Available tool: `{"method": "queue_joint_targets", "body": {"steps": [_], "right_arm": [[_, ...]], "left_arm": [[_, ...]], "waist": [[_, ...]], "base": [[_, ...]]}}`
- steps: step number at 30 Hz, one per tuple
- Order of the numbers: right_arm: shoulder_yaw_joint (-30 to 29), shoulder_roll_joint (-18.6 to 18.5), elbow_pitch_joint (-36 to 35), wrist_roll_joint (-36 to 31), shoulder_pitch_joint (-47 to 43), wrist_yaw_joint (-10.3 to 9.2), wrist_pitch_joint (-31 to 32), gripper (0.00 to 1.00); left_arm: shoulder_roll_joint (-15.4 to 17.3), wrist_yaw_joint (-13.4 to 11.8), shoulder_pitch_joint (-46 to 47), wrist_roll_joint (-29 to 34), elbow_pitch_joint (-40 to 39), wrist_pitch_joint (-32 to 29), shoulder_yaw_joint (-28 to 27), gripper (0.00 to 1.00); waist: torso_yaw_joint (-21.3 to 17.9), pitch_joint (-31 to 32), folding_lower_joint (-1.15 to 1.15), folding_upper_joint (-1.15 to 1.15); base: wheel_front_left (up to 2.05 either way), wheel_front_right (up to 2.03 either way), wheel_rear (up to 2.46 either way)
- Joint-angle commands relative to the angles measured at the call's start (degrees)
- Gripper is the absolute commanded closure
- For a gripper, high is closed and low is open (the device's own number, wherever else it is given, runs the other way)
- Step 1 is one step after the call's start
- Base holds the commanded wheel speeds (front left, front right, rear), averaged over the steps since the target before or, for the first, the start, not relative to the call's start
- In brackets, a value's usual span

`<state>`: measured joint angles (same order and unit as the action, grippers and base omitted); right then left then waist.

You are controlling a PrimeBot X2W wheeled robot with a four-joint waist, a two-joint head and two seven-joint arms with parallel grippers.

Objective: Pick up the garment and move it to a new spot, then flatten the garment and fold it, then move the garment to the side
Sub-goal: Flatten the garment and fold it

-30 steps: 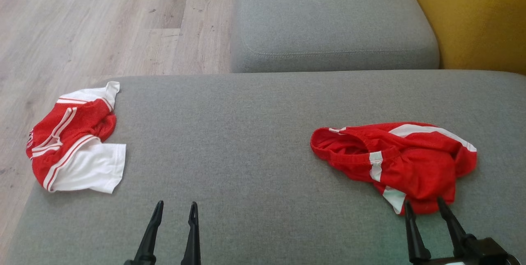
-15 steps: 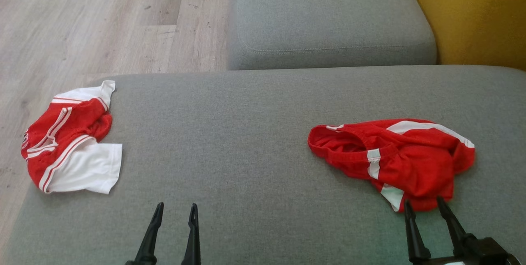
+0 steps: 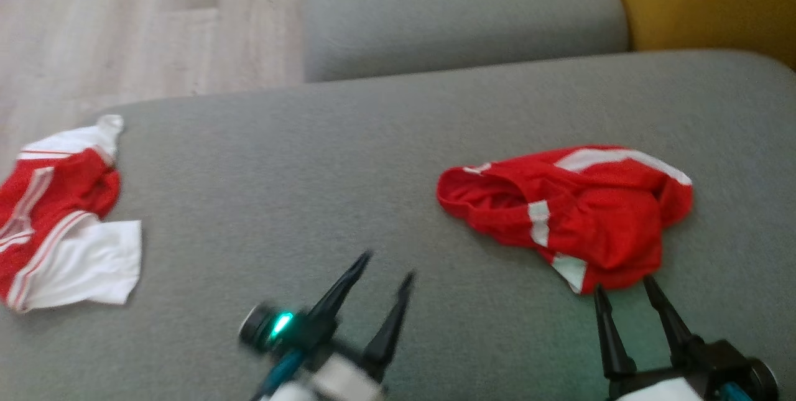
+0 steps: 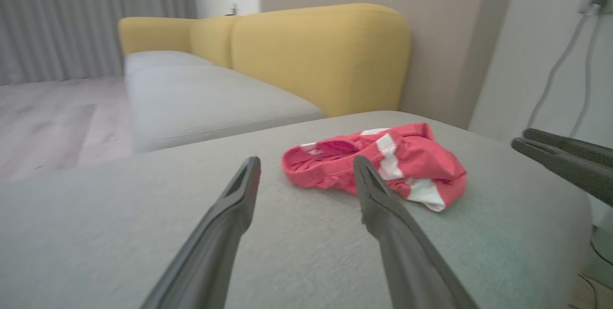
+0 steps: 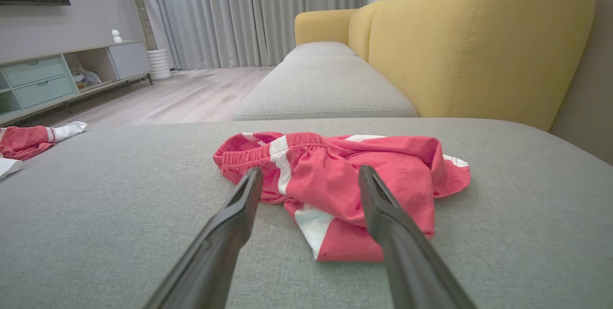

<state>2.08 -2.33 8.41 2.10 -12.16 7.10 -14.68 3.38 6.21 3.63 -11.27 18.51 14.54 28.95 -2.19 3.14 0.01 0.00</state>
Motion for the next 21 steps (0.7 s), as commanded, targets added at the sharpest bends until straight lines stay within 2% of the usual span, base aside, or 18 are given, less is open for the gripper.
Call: {"method": "queue_joint_targets", "body": {"steps": [1, 3, 4, 8, 14, 18, 21], "right_arm": [[1.8, -0.5, -2.2, -0.4, 3.4, 0.39, -0.3, 0.0], [2.2, -0.5, -2.4, -0.7, 3.8, 0.39, -0.3, 0.0], [2.4, -0.5, -2.6, -1.0, 4.4, 0.39, -0.3, 0.0], [2.7, -0.5, -3.1, -1.5, 6.6, 0.39, -0.3, 0.0], [3.6, -0.5, -3.7, -0.9, 9.8, 0.39, -0.3, 0.0], [4.0, -0.5, -3.8, -0.6, 10.6, 0.39, -0.3, 0.0], [4.0, -0.5, -3.8, -0.4, 10.6, 0.39, -0.3, 0.0]], "left_arm": [[-0.5, 0.6, 6.2, -0.2, 0.4, 0.5, 0.4, 0.0], [-0.5, 1.0, 11.4, -1.1, 4.4, 0.5, 4.6, 0.0], [-0.5, 1.2, 16.9, -2.0, 7.9, 0.4, 9.5, 0.0], [-0.5, 1.2, 28.1, -6.3, 13.3, -0.9, 19.0, 0.0], [-0.5, 1.3, 40.4, -12.4, 20.0, -2.5, 27.1, 0.0], [-0.5, 1.3, 45.0, -16.7, 23.5, -4.0, 32.5, 0.0], [-0.5, 1.3, 46.7, -18.7, 25.1, -4.3, 34.5, 0.0]], "waist": [[-2.7, -2.4, -0.01, 0.0], [-4.1, -3.7, -0.01, 0.0], [-5.5, -5.4, -0.01, 0.0], [-8.1, -10.0, -0.01, 0.0], [-12.3, -15.8, -0.01, 0.0], [-14.4, -17.7, -0.01, 0.0], [-15.1, -18.1, -0.01, 0.0]], "base": [[0.0, 0.0, 0.0], [0.0, 0.0, 0.0], [0.0, 0.0, 0.0], [0.0, 0.0, 0.0], [0.0, 0.0, 0.0], [0.0, 0.0, 0.0], [0.0, 0.0, 0.0]]}}
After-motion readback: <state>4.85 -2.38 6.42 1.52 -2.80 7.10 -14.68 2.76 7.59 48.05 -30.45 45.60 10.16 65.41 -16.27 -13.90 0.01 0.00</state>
